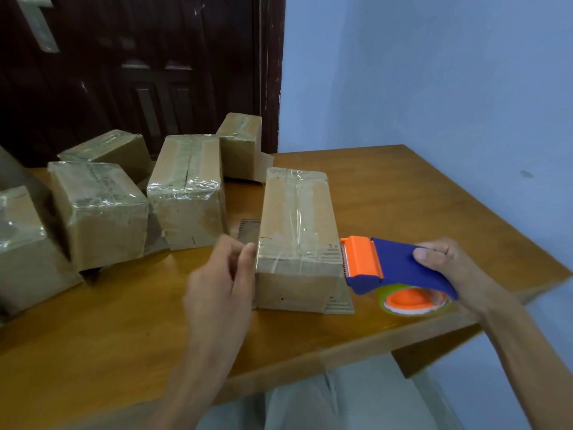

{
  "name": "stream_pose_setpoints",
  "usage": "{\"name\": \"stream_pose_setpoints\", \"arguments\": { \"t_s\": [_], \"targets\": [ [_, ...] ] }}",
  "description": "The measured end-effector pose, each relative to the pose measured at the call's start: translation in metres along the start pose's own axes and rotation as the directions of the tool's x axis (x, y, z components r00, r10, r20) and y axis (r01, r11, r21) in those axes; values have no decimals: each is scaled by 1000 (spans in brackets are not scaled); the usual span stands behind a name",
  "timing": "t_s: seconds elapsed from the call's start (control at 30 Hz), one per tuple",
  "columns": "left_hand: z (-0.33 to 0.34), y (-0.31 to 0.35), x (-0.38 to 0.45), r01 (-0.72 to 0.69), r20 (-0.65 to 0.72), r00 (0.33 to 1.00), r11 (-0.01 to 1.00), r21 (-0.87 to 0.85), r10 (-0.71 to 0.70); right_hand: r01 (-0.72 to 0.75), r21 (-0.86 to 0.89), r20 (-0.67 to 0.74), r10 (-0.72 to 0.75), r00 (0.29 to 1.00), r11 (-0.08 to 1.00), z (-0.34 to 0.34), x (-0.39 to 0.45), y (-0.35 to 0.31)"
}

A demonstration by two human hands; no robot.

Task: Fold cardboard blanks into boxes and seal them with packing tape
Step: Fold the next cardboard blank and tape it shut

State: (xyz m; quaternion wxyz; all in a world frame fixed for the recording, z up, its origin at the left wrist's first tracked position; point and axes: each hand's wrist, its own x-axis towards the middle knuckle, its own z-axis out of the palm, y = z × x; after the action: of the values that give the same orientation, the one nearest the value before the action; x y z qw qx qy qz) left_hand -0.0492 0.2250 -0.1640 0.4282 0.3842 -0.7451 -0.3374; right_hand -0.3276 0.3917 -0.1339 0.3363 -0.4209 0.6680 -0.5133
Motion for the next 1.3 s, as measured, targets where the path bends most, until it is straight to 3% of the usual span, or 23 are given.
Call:
{"name": "stream_pose_setpoints", "arguments": {
  "t_s": [0.03, 0.07, 0.13, 0.2, 0.27, 0.53, 1.0, 1.23, 1.3],
  "targets": [
    [-10, 5, 3, -209, -77, 973, 975, 80, 215, 3, 2, 2, -3, 1000, 1000, 2, -1, -3],
    [-18, 14, 7, -407, -90, 905, 908, 101, 415, 9, -2, -6, -9, 1000, 1000, 2, -1, -5],
    [-22, 30, 19, -662, 96, 749, 747, 70, 655, 7, -26, -33, -8, 999, 1000, 4, -4, -9],
    [-14, 31, 32, -779, 414, 593, 622, 78, 691, 17, -34, -45, -19, 999, 999, 2, -6, -10],
    [-5, 21, 39, -819, 580, 517, 561, 121, 629, 21, -14, -54, -22, 998, 1000, 2, -6, -11],
    [2, 11, 47, -825, 596, 500, 555, 106, 629, 15, 7, -53, -14, 998, 1000, -15, -11, 7],
    [4, 14, 45, -788, 599, 528, 610, 81, 602, 34, -305, 68, -14, 998, 952, -39, -11, -37],
    [6, 14, 45, -781, 588, 545, 618, 96, 598, 39, -621, 69, 5, 998, 783, -11, -3, -100],
    [7, 15, 46, -778, 571, 551, 623, 88, 608, 99, -796, 65, -79, 995, 597, 1, -1, -104]
  ]
}}
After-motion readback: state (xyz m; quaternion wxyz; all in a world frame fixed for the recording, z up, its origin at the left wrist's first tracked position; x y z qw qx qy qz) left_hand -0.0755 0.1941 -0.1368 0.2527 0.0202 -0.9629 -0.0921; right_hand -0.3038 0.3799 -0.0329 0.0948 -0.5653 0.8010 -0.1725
